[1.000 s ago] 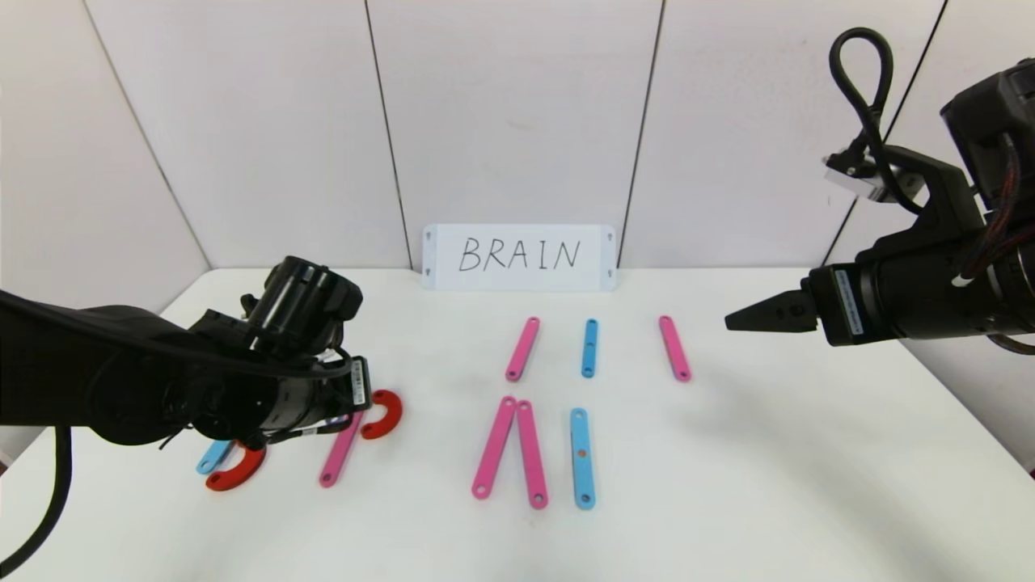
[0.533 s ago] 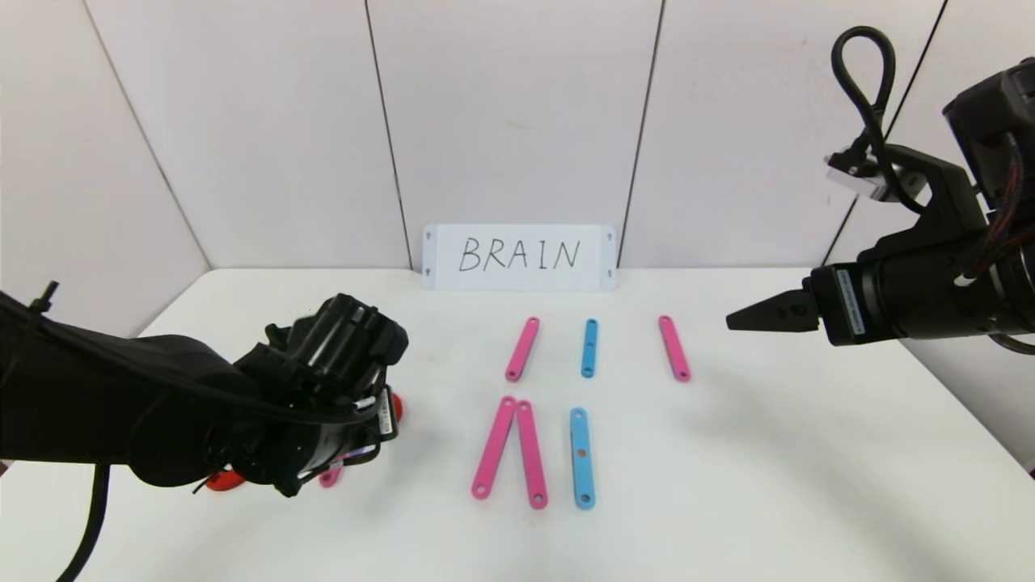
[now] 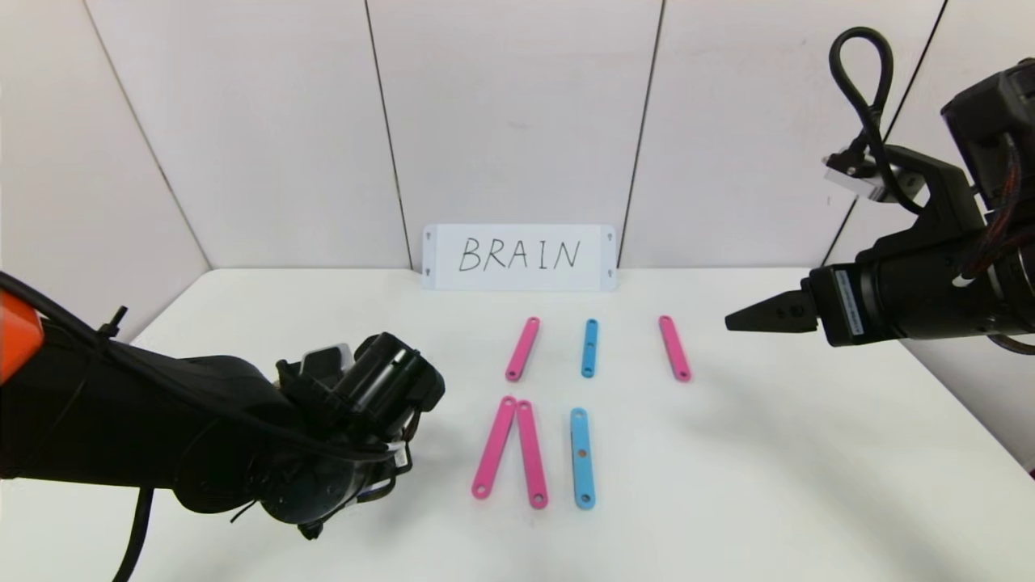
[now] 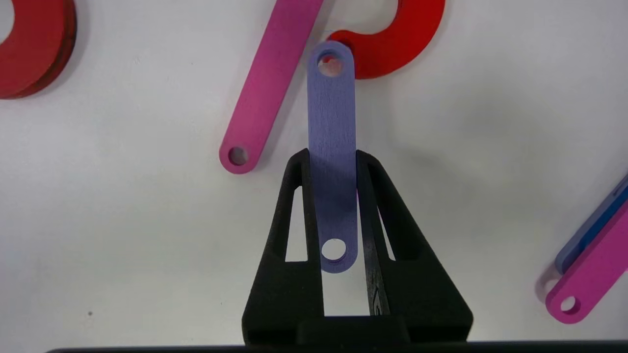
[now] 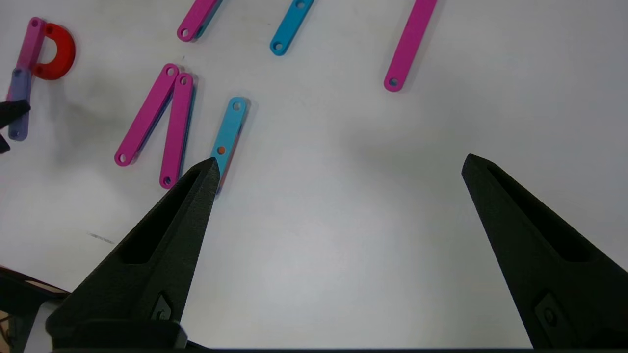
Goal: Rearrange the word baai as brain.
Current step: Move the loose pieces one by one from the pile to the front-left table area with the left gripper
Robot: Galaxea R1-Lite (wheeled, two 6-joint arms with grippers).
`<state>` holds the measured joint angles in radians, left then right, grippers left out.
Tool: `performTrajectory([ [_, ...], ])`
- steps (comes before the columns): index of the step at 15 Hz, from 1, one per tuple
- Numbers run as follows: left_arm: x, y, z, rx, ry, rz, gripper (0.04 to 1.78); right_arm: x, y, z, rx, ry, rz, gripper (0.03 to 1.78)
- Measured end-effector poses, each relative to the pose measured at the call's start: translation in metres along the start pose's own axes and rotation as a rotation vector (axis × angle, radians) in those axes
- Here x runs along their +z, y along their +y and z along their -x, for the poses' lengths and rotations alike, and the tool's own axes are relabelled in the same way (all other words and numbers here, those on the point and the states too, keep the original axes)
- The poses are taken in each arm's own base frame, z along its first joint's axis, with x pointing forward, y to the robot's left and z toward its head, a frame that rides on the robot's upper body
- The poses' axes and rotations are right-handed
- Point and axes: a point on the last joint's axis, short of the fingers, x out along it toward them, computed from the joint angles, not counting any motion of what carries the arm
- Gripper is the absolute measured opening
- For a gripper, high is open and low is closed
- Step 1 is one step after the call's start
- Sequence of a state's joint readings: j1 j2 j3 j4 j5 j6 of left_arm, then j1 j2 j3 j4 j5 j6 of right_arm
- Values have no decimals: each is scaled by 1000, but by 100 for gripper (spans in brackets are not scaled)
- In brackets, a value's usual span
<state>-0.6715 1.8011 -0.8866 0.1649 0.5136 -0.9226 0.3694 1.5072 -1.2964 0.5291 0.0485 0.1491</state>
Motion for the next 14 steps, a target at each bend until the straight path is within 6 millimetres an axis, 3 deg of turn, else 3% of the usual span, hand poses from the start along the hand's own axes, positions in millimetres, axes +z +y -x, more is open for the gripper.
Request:
performTrajectory([
  [14,-13,3,2,18,27,19,27,-1,0,-1,-1,7,9,173],
])
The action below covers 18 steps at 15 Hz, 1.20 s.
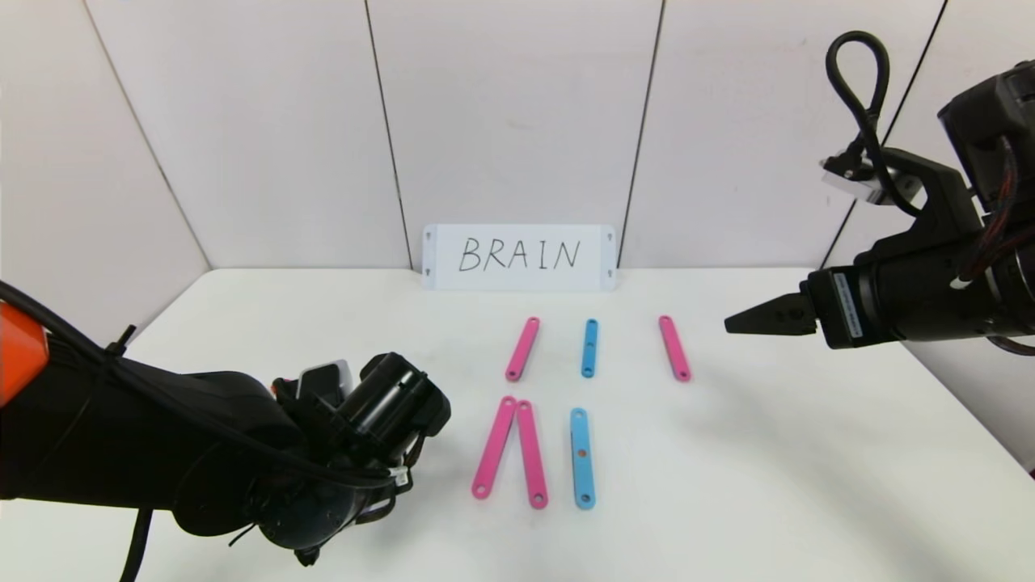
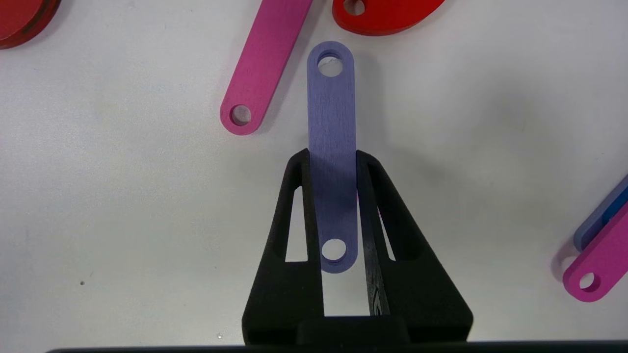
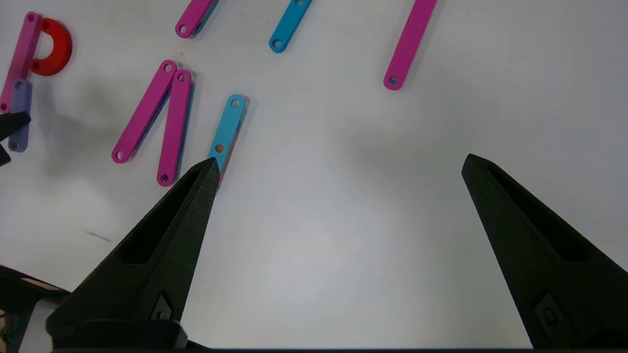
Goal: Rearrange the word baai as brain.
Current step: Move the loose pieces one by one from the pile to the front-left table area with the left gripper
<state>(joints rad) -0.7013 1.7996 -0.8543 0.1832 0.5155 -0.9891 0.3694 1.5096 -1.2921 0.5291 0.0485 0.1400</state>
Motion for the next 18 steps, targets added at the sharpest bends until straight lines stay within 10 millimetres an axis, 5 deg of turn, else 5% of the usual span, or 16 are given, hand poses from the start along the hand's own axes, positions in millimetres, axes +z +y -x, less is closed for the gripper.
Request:
performTrajectory([
  [18,-5,-7,-15,3,5,3,27,-1,1,1,2,-2,3,173],
])
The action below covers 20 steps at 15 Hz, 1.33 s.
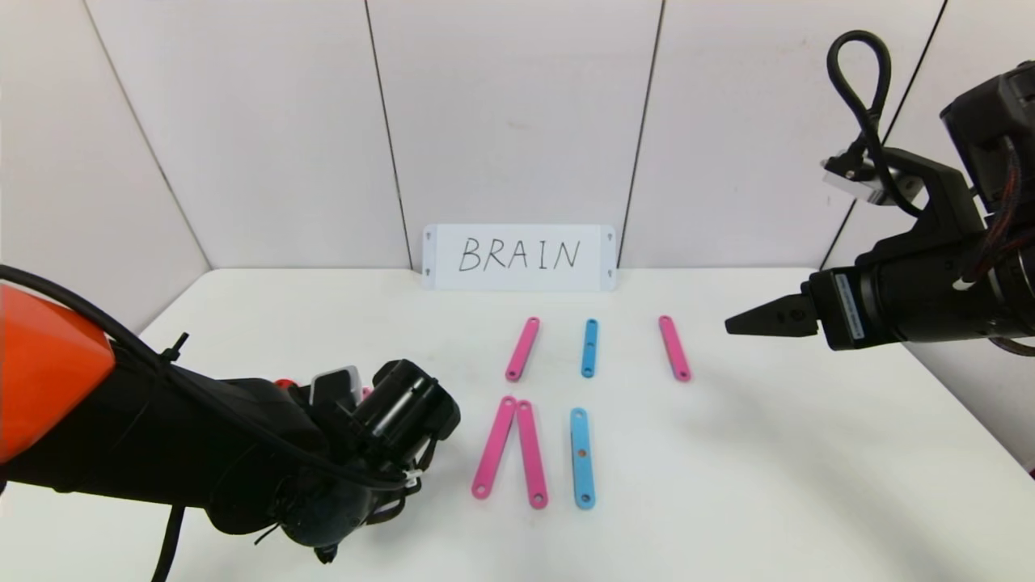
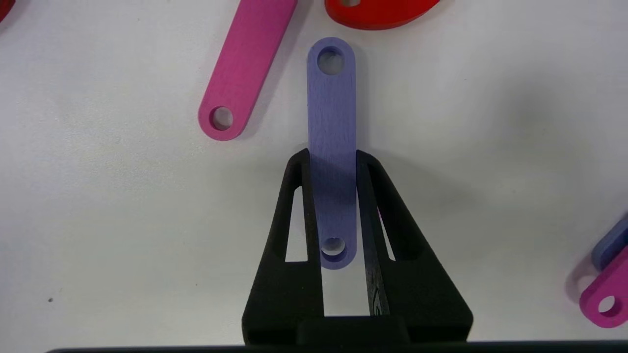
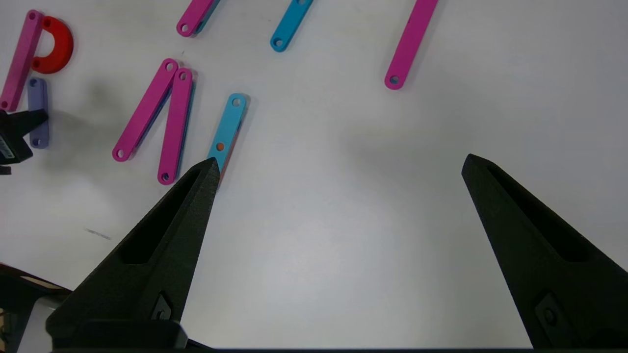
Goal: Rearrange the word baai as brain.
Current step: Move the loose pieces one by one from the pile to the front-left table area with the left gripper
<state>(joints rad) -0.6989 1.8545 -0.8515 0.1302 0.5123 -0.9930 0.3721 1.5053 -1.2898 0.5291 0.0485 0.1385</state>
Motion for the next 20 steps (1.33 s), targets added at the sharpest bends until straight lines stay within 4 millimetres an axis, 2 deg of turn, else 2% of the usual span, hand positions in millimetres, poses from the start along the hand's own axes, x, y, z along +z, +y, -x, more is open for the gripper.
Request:
performTrajectory([
  [20,-2,2,-5,39,-28,-11,29,-1,0,1,3,1,7,173],
])
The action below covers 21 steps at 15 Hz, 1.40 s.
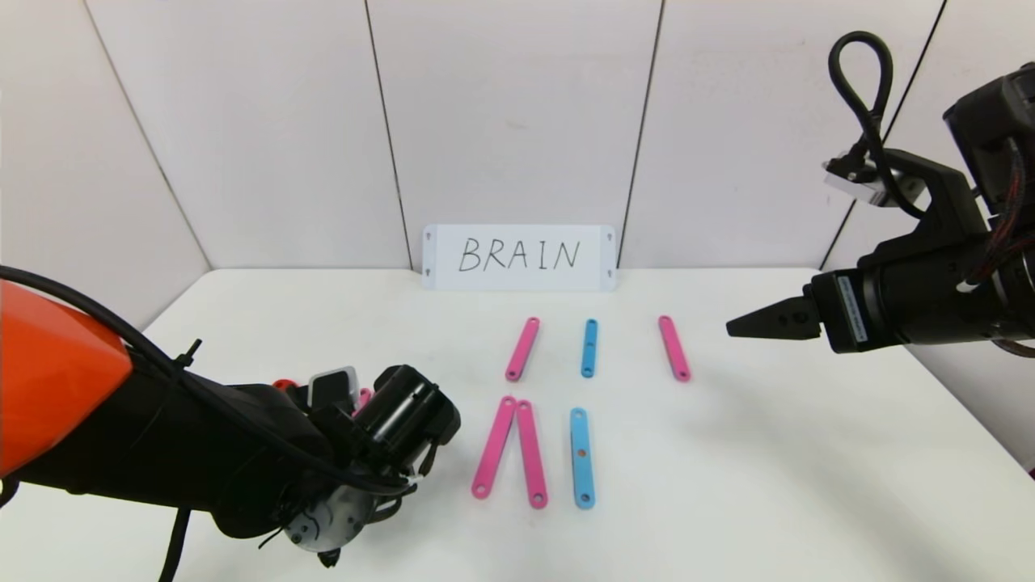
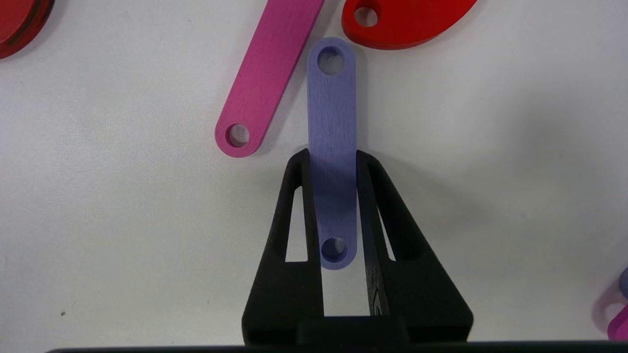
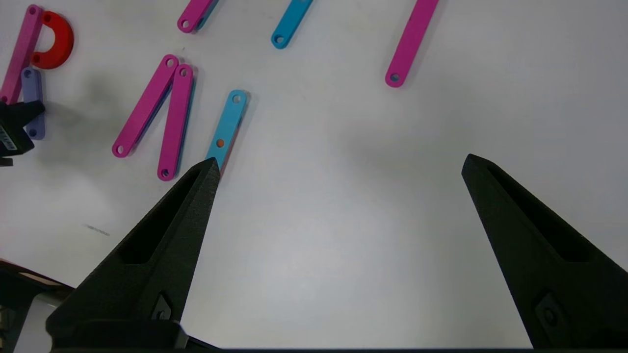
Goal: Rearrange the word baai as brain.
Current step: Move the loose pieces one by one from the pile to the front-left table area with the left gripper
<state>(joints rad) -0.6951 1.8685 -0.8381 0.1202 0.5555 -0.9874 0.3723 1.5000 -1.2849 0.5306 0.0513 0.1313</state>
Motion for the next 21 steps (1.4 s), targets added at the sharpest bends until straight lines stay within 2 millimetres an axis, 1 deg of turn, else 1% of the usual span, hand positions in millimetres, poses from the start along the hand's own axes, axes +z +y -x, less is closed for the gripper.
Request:
performTrajectory([
  [2,-1,-1,0,-2,0,-6,37,0,0,0,0,-1,0,173],
  [4,-2,-2,2,-9,-1,-13,55,0,0,1,1,-4,0,173],
  [6,-4,-4,3,-18,0,-18,86,0,0,3,1,-7,0,173],
  [8,-3,-6,3,-22,-2,-17,121,0,0,4,2,-10,1,173],
  [9,-3,-7,3,-25,-1,-17,136,0,0,4,1,-10,1,173],
  [10,-3,-7,3,-27,-1,-16,147,-1,0,4,2,-11,1,173],
  [12,-2,-8,3,-32,-1,-18,165,-1,0,5,3,-13,0,173],
  [14,-2,-9,3,-40,-4,-15,172,-1,0,7,6,-16,0,173],
  [16,-1,-11,3,-46,-6,-15,172,-1,0,7,8,-18,0,173],
  [21,-5,-24,1,-61,-7,-41,172,-1,1,11,11,-28,0,173],
])
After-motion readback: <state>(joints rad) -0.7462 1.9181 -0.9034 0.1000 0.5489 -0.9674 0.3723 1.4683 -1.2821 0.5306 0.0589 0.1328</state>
